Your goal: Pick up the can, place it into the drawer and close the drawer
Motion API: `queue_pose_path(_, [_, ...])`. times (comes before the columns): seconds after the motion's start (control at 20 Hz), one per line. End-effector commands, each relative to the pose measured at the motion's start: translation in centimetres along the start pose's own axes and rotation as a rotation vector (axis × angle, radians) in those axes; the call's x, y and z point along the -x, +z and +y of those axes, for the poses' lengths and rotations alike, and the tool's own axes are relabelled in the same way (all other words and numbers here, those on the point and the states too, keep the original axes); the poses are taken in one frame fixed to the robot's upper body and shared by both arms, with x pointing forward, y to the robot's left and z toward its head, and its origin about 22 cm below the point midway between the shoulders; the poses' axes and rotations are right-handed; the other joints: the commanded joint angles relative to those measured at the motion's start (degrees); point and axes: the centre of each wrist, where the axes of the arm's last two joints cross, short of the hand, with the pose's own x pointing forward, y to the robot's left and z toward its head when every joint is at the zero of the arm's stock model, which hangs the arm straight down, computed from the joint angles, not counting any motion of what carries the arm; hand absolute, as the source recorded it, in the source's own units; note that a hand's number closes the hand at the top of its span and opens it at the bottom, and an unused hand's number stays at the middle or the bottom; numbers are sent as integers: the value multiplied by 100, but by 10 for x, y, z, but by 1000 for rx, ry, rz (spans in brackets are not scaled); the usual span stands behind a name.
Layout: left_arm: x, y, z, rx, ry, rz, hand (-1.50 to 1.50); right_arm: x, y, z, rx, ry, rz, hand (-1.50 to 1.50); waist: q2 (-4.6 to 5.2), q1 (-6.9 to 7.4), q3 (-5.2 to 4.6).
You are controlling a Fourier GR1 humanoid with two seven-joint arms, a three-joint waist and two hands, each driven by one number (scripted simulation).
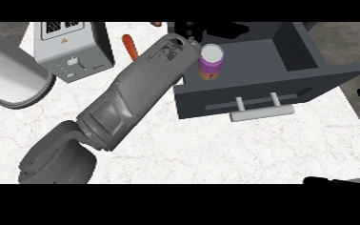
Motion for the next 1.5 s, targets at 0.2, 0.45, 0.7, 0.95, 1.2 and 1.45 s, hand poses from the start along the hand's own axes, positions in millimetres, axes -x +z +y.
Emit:
queue_pose_path(0.2, [-6,-1,0,-14,76,30,-150,-30,-8,5,-82,242,-121,-150,2,47,-10])
queue_pose_path(0.45, [-28,3,-7,-15,139,3,-150,-15,-18,18,-105,344,-153,-150,-34,232,-1])
queue_pose_path(0.7, [-21,-2,-3,-39,131,-24,-150,-20,-37,22,-125,532,-178,-150,-38,397,-7])
queue_pose_path(0.95, [-43,3,-10,-40,128,-8,-150,3,-47,44,-206,742,-163,-150,-80,503,-2])
queue_pose_path(1.2, [-42,-2,-3,-21,142,-15,-150,27,-48,67,-233,880,-118,-150,-149,748,-10])
queue_pose_path(1.45, [-31,-14,28,-35,134,0,-150,52,-51,85,-216,965,-91,-150,-182,804,-12])
